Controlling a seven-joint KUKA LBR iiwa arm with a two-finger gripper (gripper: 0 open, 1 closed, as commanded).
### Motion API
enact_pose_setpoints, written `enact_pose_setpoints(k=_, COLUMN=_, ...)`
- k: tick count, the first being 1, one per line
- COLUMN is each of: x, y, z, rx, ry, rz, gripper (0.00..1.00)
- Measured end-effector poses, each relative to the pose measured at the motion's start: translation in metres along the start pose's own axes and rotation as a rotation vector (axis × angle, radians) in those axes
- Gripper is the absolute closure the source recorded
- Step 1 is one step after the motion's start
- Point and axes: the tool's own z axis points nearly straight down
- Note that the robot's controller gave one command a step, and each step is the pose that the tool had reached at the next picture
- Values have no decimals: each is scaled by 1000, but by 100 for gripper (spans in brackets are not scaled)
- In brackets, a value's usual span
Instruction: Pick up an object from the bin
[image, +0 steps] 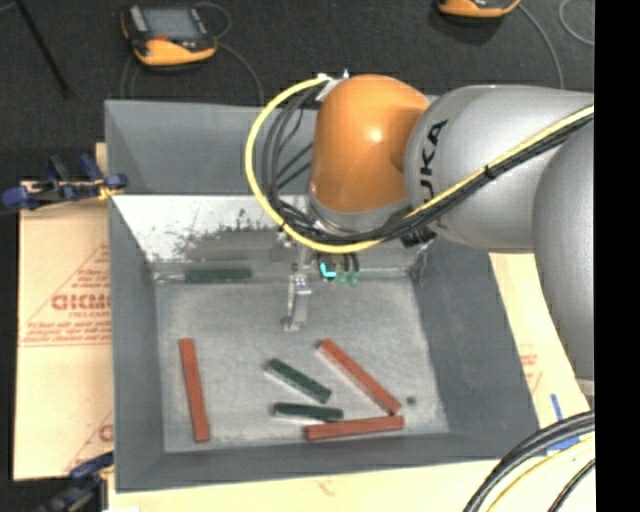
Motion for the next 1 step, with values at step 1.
enact_pose_setpoints(k=1, x=-2, y=-1, z=-5, rx=-1, ry=-8, rz=3, gripper=0)
